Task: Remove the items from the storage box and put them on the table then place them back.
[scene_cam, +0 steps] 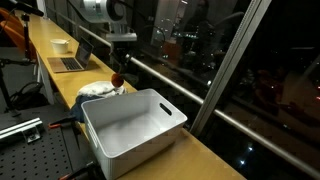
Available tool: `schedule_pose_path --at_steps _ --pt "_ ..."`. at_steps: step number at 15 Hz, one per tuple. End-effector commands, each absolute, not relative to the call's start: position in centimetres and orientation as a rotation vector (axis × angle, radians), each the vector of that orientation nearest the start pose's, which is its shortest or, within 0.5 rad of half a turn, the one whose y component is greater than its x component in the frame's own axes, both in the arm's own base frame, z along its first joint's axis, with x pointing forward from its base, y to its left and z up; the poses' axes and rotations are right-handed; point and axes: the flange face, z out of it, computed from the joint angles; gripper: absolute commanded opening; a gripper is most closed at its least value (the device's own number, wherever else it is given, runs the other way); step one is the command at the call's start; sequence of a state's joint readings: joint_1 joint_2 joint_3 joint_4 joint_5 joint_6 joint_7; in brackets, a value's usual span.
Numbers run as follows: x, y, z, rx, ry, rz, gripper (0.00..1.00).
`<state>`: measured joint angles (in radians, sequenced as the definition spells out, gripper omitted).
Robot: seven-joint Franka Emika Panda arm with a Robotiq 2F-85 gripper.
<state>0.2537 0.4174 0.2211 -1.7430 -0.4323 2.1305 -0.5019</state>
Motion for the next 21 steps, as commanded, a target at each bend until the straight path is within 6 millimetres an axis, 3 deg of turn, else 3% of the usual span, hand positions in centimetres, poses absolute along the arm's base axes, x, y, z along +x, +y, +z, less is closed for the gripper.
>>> schedule_pose_path --at_steps 1,4,7,10,12,15,21 --pt "58.5 23.8 43.2 -2.952 -1.855 -0.102 0.02" --pt "58.2 19.3 50.3 -3.044 -1.734 -0.231 0.02" --pt "57.9 13.1 56.3 -3.108 -1.586 -0.340 0.02" --pt "57.9 6.5 59.0 -3.128 -1.463 -0.403 0.02" --pt "58.1 2.8 58.7 -3.122 -1.392 -0.411 0.02" --pt "58.2 0.0 55.7 -3.077 -1.309 -0.378 0.02" --pt "57.0 -0.6 46.3 -2.945 -1.168 -0.346 0.02"
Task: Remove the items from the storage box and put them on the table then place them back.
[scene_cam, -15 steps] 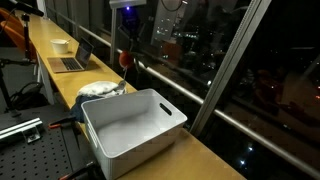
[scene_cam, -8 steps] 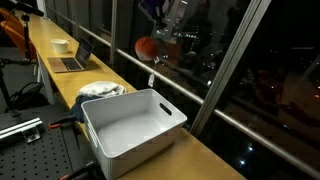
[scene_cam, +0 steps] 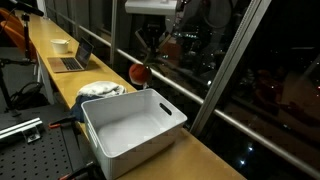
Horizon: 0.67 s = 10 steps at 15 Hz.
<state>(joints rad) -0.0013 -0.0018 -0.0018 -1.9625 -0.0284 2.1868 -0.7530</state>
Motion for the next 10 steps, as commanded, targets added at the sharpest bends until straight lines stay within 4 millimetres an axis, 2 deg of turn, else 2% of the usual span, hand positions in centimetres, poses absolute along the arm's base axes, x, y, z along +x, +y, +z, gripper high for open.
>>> schedule_pose_path --at_steps 1,3,5,6,7,10 --pt "56.8 -0.7 45.0 -2.927 -1.148 -0.342 0.02" --pt "56.4 -1.2 43.4 -2.905 -1.114 -0.344 0.02" --pt "56.0 -1.8 42.6 -2.898 -1.097 -0.334 0.02" --pt "56.0 -2.2 42.6 -2.899 -1.097 -0.324 0.32" --pt "56.0 -2.4 42.9 -2.901 -1.105 -0.318 0.33" --pt "56.5 -1.4 44.4 -2.911 -1.122 -0.327 0.55"
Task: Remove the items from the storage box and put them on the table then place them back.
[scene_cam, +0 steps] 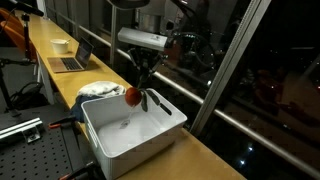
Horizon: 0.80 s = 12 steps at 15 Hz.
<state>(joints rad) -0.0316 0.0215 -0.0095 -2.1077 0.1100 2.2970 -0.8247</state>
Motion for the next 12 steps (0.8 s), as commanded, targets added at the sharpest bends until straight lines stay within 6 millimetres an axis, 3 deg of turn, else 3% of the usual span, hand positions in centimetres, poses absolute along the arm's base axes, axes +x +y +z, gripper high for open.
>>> schedule_pose_path --at_steps 1,6,12 --pt "56.8 -0.8 44.9 -2.912 -1.135 -0.334 0.61" --pt "57.7 5.3 46.1 -2.881 -1.257 -0.361 0.97" --pt "56.9 17.5 41.6 -2.786 -1.404 -0.257 1.00"
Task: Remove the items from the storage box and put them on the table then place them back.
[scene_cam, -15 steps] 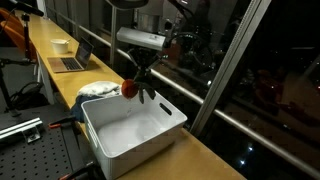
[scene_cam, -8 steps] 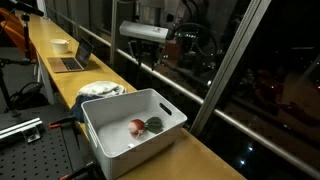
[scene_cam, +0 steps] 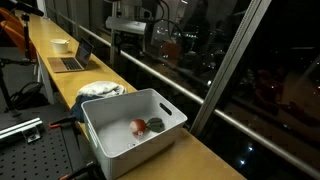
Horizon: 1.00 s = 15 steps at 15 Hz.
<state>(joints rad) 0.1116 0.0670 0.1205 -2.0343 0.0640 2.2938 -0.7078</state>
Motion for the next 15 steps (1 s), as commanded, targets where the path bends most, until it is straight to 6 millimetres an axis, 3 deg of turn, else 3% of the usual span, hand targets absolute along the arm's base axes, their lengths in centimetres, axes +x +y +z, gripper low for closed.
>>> schedule_pose_path --at_steps 1,2,5,11,15 --pt "56.7 19.7 39.6 -2.782 -1.432 -0.217 1.00" --pt "56.3 21.1 39.2 -2.776 -1.454 -0.190 1.00" --pt "56.1 25.1 34.6 -2.769 -1.521 -0.091 1.00" --pt "56.3 30.6 25.0 -2.797 -1.662 0.087 1.00" --pt "55.7 35.0 20.3 -2.844 -1.829 0.148 1.00"
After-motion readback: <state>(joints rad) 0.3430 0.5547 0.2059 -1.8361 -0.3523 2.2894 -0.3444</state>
